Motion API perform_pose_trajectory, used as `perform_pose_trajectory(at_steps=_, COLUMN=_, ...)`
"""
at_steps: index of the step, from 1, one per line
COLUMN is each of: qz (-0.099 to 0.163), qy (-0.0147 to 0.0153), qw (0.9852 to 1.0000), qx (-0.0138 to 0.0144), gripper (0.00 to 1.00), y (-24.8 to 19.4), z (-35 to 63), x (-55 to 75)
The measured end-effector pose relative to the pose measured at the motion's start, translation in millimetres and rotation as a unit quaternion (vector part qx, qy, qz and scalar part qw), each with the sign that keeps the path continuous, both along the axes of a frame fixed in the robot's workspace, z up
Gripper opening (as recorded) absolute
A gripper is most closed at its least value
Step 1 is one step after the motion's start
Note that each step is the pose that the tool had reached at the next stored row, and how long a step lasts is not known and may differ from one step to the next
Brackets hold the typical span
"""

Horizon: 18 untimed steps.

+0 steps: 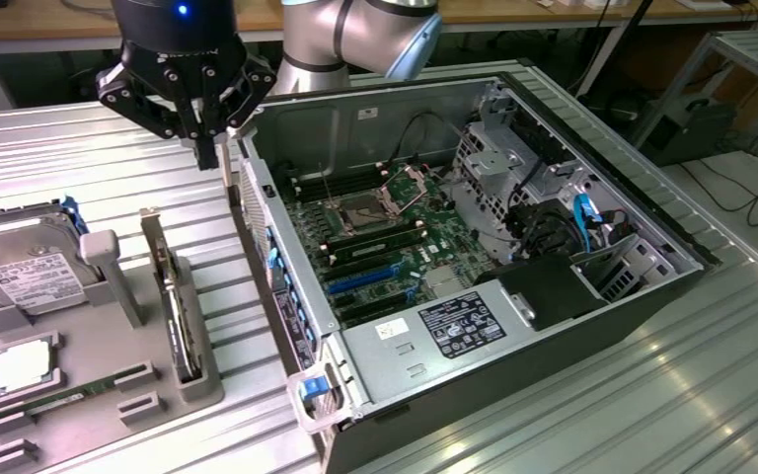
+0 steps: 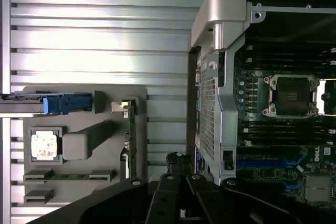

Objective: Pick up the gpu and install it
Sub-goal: 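Reach for the gpu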

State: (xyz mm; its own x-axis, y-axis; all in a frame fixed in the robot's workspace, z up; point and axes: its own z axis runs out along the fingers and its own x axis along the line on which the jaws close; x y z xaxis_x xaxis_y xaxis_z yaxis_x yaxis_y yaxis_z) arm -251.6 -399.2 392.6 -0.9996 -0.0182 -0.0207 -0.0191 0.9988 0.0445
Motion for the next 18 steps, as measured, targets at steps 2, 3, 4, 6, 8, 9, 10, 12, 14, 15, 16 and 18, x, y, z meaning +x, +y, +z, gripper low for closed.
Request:
perform_pose_trajectory(at_steps=2, qz=0.000, qy=0.0004, qw=1.0000, qx=0.0000, gripper=0.11, y=0.0, z=0.1, x=-0.9)
perform_pose_trajectory(at_steps=3, qz=0.000, qy=0.0006, qw=1.0000, qx=0.0000, gripper=0.11, y=0.0, z=0.0, x=-1.2)
perform_pose_trajectory(at_steps=4, qz=0.000, qy=0.0008, qw=1.0000, qx=0.0000, gripper=0.11, y=0.0, z=0.0, x=-1.5)
perform_pose_trajectory(at_steps=6, qz=0.000, qy=0.0012, qw=1.0000, qx=0.0000, gripper=0.11, y=0.0, z=0.0, x=-2.2)
perform_pose_trajectory(at_steps=8, qz=0.000, qy=0.0017, qw=1.0000, qx=0.0000, gripper=0.11, y=0.0, z=0.0, x=-2.9)
perform_pose_trajectory(at_steps=9, qz=0.000, qy=0.0019, qw=1.0000, qx=0.0000, gripper=0.11, y=0.0, z=0.0, x=-3.3)
perform_pose_trajectory(at_steps=10, qz=0.000, qy=0.0022, qw=1.0000, qx=0.0000, gripper=0.11, y=0.0, z=0.0, x=-3.7)
perform_pose_trajectory(at_steps=12, qz=0.000, qy=0.0027, qw=1.0000, qx=0.0000, gripper=0.11, y=0.0, z=0.0, x=-4.4)
perform_pose_trajectory(at_steps=14, qz=0.000, qy=0.0031, qw=1.0000, qx=0.0000, gripper=0.11, y=0.0, z=0.0, x=-5.1)
perform_pose_trajectory(at_steps=15, qz=0.000, qy=0.0033, qw=1.0000, qx=0.0000, gripper=0.11, y=0.0, z=0.0, x=-5.5)
perform_pose_trajectory(at_steps=16, qz=0.000, qy=0.0036, qw=1.0000, qx=0.0000, gripper=0.11, y=0.0, z=0.0, x=-5.9)
perform_pose_trajectory(at_steps=18, qz=0.000, qy=0.0040, qw=1.0000, qx=0.0000, gripper=0.11, y=0.0, z=0.0, x=-6.5)
